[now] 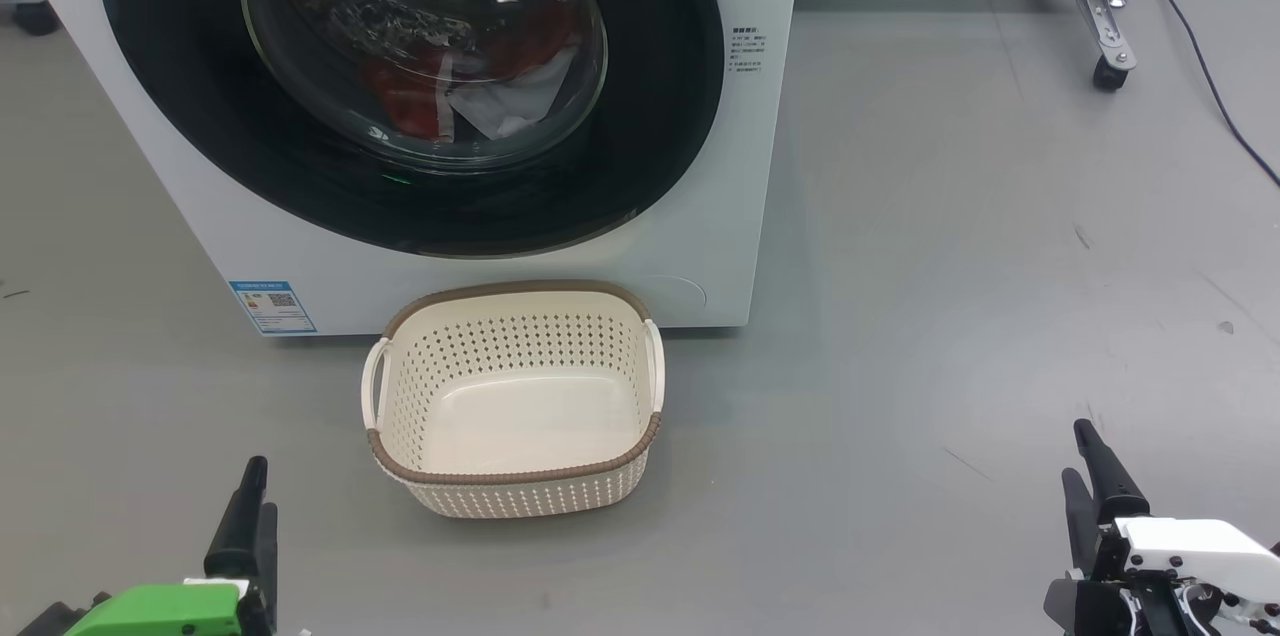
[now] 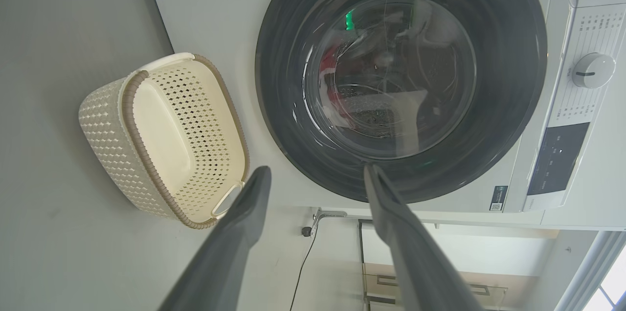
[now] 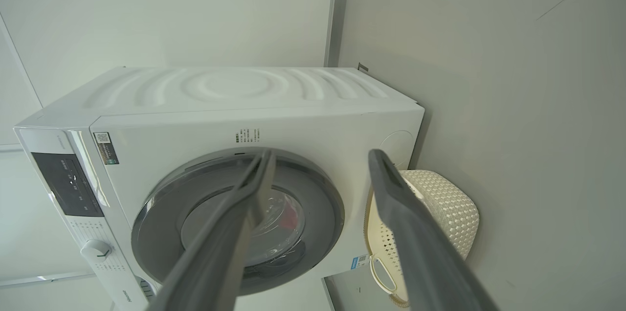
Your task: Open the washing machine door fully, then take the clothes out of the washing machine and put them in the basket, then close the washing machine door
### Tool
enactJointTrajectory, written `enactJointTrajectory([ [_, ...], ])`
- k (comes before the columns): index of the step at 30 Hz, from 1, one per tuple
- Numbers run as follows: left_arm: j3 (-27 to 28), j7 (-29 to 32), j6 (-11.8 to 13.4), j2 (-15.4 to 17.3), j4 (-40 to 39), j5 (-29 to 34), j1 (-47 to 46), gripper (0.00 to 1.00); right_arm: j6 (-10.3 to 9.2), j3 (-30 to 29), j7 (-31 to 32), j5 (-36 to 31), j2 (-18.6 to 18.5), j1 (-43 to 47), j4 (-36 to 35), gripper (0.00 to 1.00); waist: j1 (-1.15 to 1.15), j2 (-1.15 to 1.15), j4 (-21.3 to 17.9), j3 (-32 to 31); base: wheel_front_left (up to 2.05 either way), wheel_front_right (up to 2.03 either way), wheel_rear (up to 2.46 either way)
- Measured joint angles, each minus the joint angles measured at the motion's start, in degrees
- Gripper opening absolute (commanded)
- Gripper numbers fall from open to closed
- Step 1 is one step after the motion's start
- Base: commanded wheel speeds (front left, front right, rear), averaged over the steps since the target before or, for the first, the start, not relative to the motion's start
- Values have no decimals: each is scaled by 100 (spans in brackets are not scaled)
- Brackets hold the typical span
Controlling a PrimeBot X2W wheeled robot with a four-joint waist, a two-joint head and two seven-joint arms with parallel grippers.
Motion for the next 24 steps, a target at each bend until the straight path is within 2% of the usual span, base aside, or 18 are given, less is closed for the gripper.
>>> enactJointTrajectory([
  [24, -21, -465, 0, 10, -542, 74, -3, 100, 0, 32, -495, -431, -29, -130, -564, 100, 0, 0, 65, 17, 0, 0, 0],
])
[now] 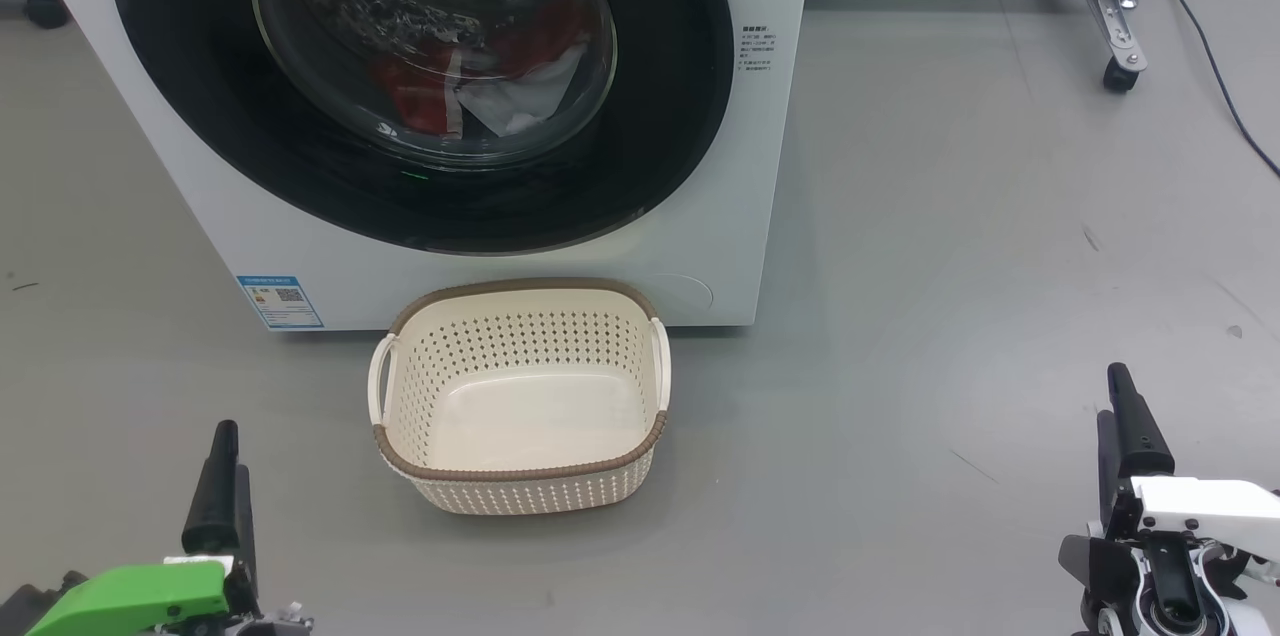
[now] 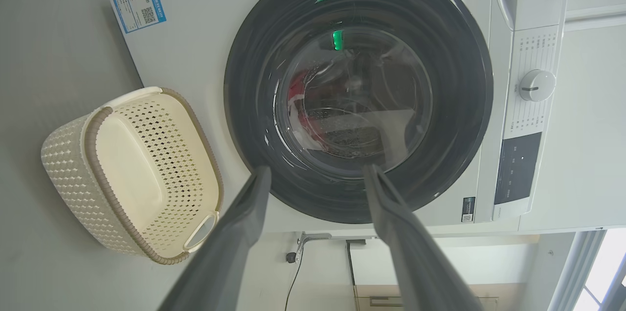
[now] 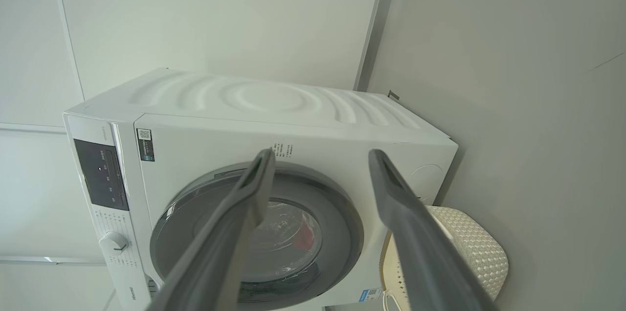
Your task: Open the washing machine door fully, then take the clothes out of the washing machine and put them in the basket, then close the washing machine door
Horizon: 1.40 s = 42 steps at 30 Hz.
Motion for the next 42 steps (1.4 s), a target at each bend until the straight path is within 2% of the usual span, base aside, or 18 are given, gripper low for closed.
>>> enactJointTrajectory([
  [11, -121, -245, 0, 74, -425, 356, -10, 100, 0, -8, -233, -501, -23, -106, -357, 100, 0, 0, 40, -15, 0, 0, 0],
  [29, -573, -613, 0, 392, -961, 1447, -9, 100, 1, 352, -594, -1540, -81, -176, -777, 100, 0, 0, 92, -4, 0, 0, 0],
  [39, -899, -822, 0, 655, -1117, 2349, -6, 100, -2, 502, -783, -2328, -90, -181, -851, 100, 0, 0, 121, 28, 0, 0, 0],
  [42, -1016, -890, 0, 778, -1148, 2711, -5, 100, -57, 539, -846, -2542, -94, -182, -880, 100, 0, 0, 129, 41, 0, 0, 0],
])
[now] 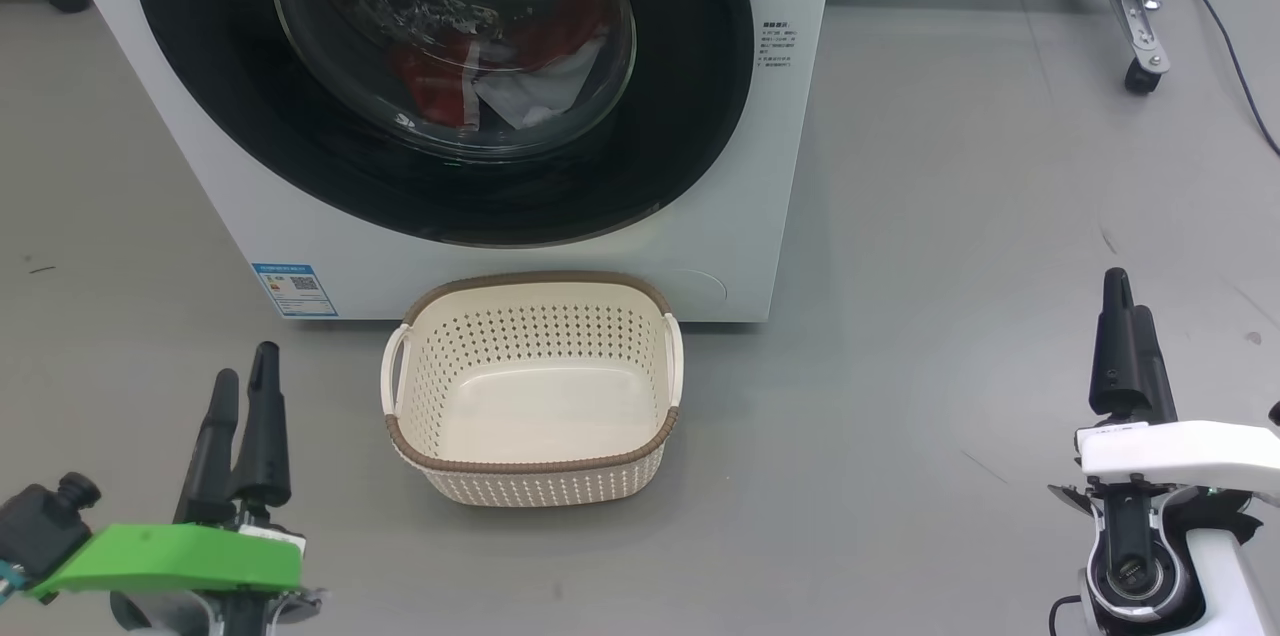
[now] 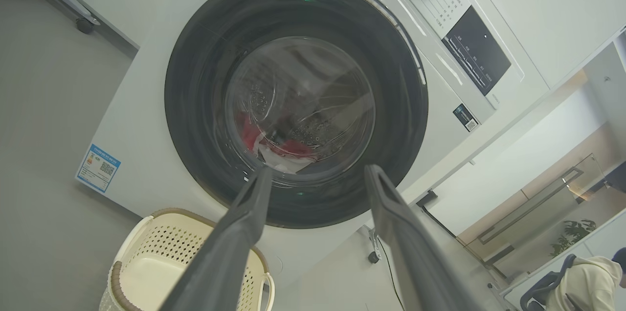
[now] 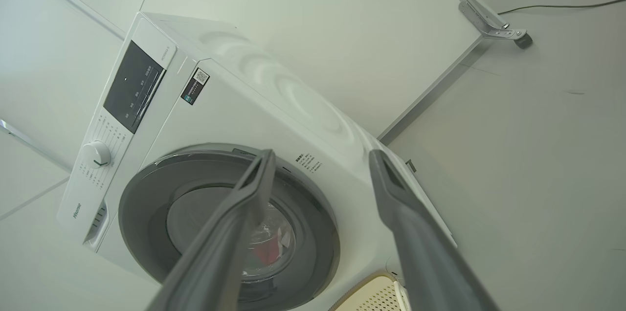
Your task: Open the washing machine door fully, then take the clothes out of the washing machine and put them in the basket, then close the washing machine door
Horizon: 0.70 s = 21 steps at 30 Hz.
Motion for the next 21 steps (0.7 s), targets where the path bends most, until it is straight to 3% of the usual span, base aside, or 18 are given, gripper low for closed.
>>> enactJointTrajectory([
  [14, -375, -260, -1, 170, 2, 1625, 2, 100, -198, 367, -277, -1367, -26, -14, 1, 100, 0, 0, 19, 32, 0, 0, 0],
  [17, -375, -322, -1, 292, 56, 2328, 2, 100, -252, 411, -337, -1631, -33, -18, 7, 100, 0, 0, 24, 35, 0, 0, 0],
  [21, -289, -411, 70, 307, 77, 2832, 2, 100, -307, 588, -403, -2380, -103, -24, 83, 100, 0, 0, 37, 37, 0, 0, 0],
])
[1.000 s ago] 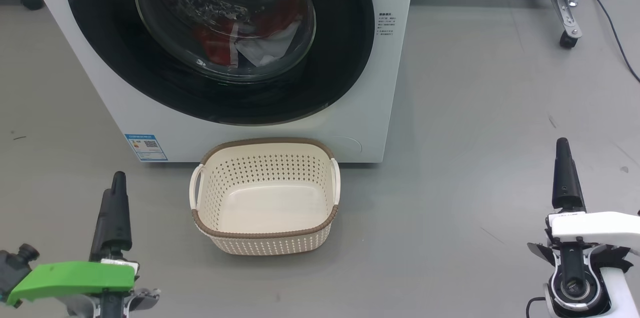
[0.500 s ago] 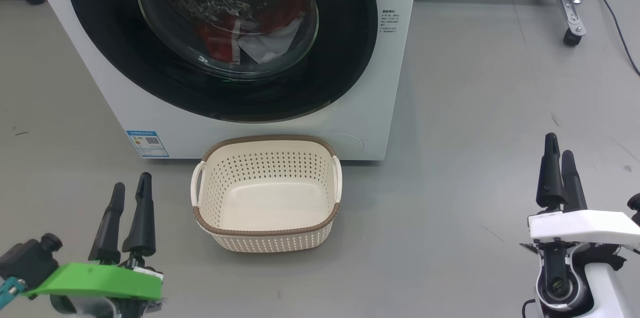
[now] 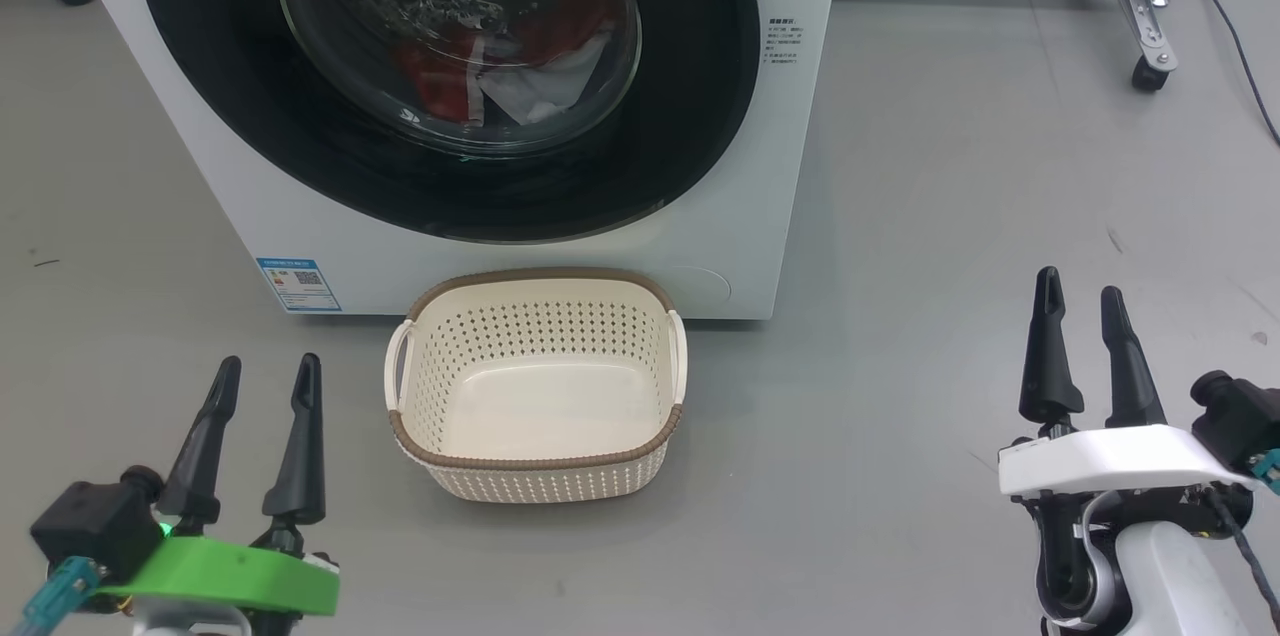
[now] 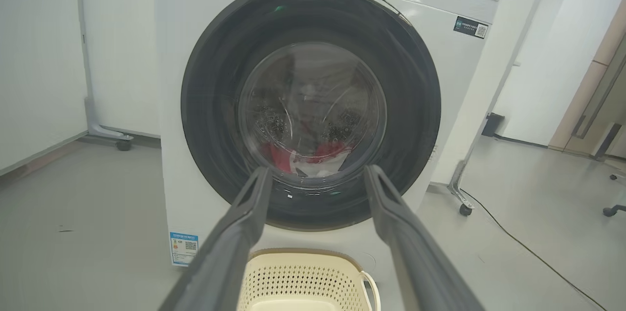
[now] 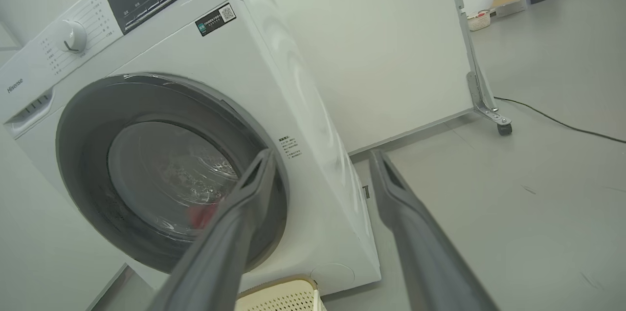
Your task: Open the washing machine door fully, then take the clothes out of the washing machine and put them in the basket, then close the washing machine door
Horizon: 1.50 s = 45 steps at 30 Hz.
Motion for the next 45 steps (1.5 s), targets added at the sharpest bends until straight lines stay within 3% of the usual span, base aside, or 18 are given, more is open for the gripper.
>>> enactJointTrajectory([
  [13, -278, -122, 12, -85, 163, 1236, 0, 100, -244, 332, -119, -985, -15, -101, 388, 100, 0, 0, 24, 15, 0, 0, 0],
  [25, -315, -122, 18, -311, 702, 1460, 43, 100, -495, 474, -116, -1180, -29, -100, 1031, 100, 0, 0, 3, 7, 0, 0, 0],
  [45, -252, -122, 16, -530, 1123, 1599, 70, 100, -547, 599, -108, -1225, -26, -230, 1480, 100, 0, 0, -34, -69, 0, 0, 0],
])
